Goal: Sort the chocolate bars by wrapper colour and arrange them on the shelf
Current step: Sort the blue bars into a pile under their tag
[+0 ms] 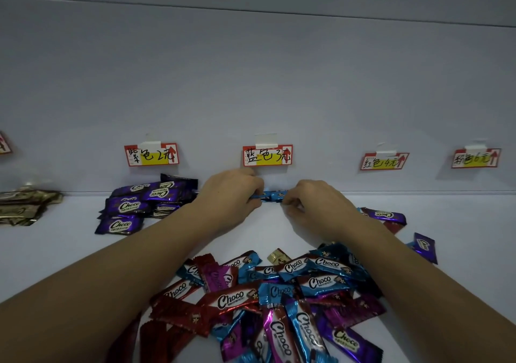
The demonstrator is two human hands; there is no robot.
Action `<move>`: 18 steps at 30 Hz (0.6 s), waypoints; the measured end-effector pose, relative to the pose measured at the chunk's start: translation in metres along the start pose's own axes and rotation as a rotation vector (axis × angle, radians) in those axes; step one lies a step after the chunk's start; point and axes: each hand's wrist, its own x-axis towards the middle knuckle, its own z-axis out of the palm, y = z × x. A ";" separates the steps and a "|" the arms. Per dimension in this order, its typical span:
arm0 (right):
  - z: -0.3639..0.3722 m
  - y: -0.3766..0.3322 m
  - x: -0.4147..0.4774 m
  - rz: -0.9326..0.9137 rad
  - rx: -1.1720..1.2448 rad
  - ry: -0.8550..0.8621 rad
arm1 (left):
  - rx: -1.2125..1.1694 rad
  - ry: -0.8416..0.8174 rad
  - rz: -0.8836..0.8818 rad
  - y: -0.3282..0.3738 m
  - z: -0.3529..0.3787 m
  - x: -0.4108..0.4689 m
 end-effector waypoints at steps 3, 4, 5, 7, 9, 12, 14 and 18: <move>-0.010 -0.003 -0.005 -0.007 0.010 -0.022 | -0.052 -0.001 -0.021 -0.002 -0.014 -0.013; -0.015 -0.006 -0.008 -0.021 0.022 -0.026 | -0.061 -0.028 -0.031 -0.002 -0.021 -0.019; -0.022 -0.009 -0.013 -0.043 0.040 -0.032 | -0.070 -0.073 -0.042 -0.002 -0.028 -0.026; -0.036 -0.018 -0.026 -0.102 0.102 -0.091 | -0.126 -0.195 -0.070 0.001 -0.042 -0.042; -0.050 -0.027 -0.040 -0.171 0.186 -0.231 | -0.217 -0.332 -0.101 0.008 -0.054 -0.057; -0.066 -0.037 -0.052 -0.229 0.267 -0.432 | -0.277 -0.456 -0.116 0.020 -0.061 -0.071; -0.069 -0.040 -0.054 -0.228 0.222 -0.501 | -0.275 -0.473 -0.102 0.023 -0.063 -0.074; -0.065 -0.039 -0.054 -0.185 0.151 -0.561 | -0.345 -0.492 -0.103 0.022 -0.063 -0.075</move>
